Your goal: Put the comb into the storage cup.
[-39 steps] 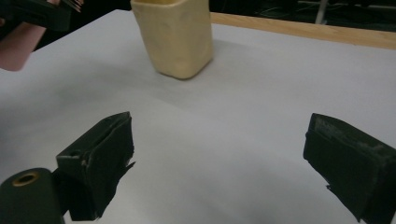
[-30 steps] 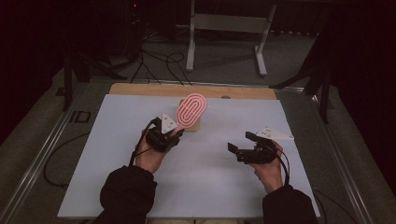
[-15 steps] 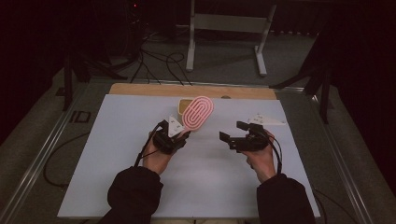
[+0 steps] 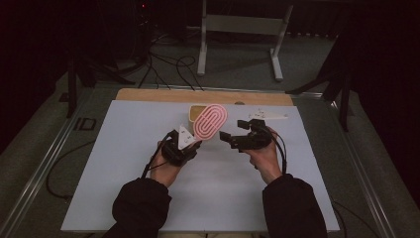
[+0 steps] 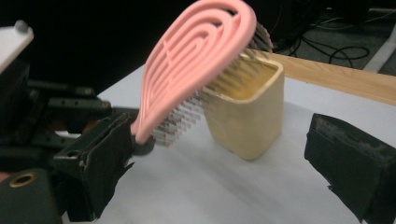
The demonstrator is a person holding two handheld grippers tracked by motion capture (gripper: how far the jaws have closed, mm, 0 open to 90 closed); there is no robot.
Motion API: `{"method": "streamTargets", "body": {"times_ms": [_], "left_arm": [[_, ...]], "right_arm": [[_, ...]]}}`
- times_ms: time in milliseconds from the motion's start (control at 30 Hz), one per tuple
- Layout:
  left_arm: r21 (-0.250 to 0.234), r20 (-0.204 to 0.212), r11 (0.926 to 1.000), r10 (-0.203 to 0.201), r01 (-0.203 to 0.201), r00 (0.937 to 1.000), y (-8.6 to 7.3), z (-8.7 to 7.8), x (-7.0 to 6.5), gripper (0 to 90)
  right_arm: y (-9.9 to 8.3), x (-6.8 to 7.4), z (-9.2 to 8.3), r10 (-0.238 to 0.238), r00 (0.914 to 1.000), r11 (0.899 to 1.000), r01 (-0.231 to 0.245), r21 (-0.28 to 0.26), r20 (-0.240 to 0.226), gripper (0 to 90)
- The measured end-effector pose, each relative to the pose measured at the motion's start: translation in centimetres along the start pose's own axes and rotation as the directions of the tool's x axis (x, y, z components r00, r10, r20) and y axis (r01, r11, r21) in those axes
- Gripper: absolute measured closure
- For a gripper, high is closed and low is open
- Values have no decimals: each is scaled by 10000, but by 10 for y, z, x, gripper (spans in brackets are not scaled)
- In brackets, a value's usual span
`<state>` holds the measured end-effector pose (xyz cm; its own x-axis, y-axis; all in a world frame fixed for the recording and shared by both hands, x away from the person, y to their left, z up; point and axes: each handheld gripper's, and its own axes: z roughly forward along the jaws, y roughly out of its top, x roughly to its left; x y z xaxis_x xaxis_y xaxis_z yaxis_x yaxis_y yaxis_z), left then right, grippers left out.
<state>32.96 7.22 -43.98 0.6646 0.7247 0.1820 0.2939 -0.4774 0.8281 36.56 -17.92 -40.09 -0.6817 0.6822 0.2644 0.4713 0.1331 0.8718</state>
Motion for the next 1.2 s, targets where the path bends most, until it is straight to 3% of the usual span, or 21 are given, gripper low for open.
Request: {"method": "streamTargets", "body": {"times_ms": [333,367,533,600,633,733,767,1033,1200], "left_arm": [[-151,52,9995,279,-278,9996,-1,-2,-7,699],[-220,104,9994,286,-284,9995,-2,-2,-8,699],[-350,152,9988,354,-348,9993,-4,-3,-9,699],[-370,147,9987,350,-344,9993,-4,-3,-9,699],[-406,170,9986,341,-334,9993,-5,-3,-9,699],[-450,213,9985,312,-302,9993,-5,-3,-9,699],[-688,344,9971,363,-338,9988,-5,-4,-9,699],[-722,452,9966,429,-396,9981,-8,-1,-9,698],[-643,421,9969,479,-451,9980,-8,2,-10,697]], "right_arm": [[13,2,18,257,9990,9994,-249,234,-357,113],[16,3,21,463,9971,9988,-454,161,-607,140],[17,1,27,746,9936,9970,-726,267,-852,185],[16,0,29,866,9917,9960,-841,298,-946,228],[15,-1,31,950,9885,9951,-908,398,-1180,307],[15,-1,32,952,9880,9950,-906,422,-1215,339],[15,-3,33,1218,9783,9923,-1162,428,-1674,423],[14,-2,34,1398,9665,9896,-1290,636,-2154,543],[14,0,34,1381,9639,9892,-1227,803,-2278,583]]}}
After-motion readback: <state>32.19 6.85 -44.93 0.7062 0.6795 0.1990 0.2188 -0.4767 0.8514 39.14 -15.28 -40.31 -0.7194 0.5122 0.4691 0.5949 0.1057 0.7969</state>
